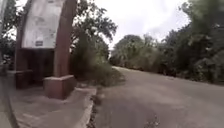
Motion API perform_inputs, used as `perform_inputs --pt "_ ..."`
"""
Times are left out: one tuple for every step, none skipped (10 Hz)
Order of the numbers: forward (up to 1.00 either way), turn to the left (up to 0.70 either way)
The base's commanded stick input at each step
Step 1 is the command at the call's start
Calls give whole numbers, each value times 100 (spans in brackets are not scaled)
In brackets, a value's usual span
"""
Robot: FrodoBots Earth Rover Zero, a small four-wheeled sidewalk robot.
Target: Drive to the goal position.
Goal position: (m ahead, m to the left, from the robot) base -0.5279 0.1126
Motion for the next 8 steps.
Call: perform_inputs --pt "53 -29" --pt "43 -26" --pt "33 -22" --pt "23 -19" --pt "13 -16" --pt "7 -14" --pt "7 -13" --pt "6 -13"
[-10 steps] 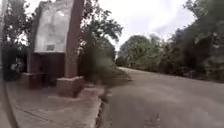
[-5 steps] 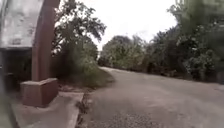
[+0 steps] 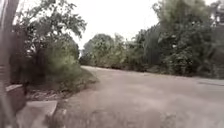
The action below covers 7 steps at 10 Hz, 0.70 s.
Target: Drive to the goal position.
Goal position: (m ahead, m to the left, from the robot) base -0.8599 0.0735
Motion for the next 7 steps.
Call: perform_inputs --pt "6 -12" --pt "6 -11" --pt "6 -8" --pt "6 -6" --pt "6 -4" --pt "6 -1" --pt "6 0"
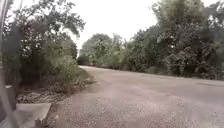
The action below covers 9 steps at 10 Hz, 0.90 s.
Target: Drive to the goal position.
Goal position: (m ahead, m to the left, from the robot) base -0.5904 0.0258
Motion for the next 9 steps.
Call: perform_inputs --pt "6 0" --pt "6 0" --pt "7 0" --pt "7 0" --pt "7 0" --pt "7 0" --pt "6 0" --pt "6 0" --pt "6 0"
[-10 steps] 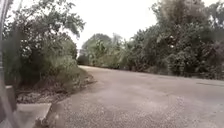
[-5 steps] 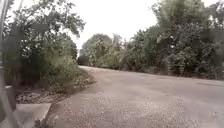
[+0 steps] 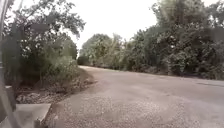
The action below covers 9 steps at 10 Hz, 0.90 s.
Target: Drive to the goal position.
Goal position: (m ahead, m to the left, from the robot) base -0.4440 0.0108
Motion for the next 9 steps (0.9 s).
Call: perform_inputs --pt "6 0" --pt "6 0" --pt "6 0" --pt "6 0" --pt "6 0" --pt "6 0" --pt "6 0" --pt "6 0" --pt "6 0"
